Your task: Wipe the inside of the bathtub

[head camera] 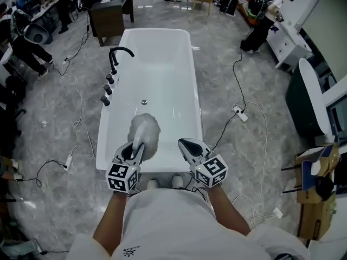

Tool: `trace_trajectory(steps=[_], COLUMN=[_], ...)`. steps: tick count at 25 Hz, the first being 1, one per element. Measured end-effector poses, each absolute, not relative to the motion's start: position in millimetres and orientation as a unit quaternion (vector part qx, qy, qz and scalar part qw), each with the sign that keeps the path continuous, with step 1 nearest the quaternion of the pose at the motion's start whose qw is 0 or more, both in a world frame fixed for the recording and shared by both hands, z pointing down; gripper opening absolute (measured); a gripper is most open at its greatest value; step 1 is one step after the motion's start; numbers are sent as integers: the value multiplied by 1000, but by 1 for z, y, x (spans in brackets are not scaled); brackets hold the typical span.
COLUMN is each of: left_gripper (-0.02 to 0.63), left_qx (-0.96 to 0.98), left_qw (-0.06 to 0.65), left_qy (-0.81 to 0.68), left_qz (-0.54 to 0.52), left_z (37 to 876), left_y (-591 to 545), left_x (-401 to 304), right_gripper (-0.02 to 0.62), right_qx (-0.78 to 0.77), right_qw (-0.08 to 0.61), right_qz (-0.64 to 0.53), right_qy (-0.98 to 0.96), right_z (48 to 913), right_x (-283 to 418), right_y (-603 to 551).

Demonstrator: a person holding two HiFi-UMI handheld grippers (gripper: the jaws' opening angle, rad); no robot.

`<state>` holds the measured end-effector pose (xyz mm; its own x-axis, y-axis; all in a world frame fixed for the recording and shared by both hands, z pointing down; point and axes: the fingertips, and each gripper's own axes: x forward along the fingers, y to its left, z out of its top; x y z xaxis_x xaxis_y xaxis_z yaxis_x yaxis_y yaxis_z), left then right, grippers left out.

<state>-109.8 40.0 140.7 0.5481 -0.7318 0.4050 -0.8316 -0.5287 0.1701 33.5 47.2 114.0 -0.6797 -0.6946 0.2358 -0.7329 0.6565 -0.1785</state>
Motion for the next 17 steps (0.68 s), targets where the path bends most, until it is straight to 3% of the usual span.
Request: trace_trajectory(steps=[17], left_gripper=[98], left_qx=[875], left_qw=[155], left_qy=[-439], left_qz=[133], left_z=[140], left_y=[37], left_x=[-129], right_gripper=[9], right_qx=[411], right_qw=[89], right_qz=[127], right_qy=[-898], right_z=[117], right_x=[16], right_y=[46])
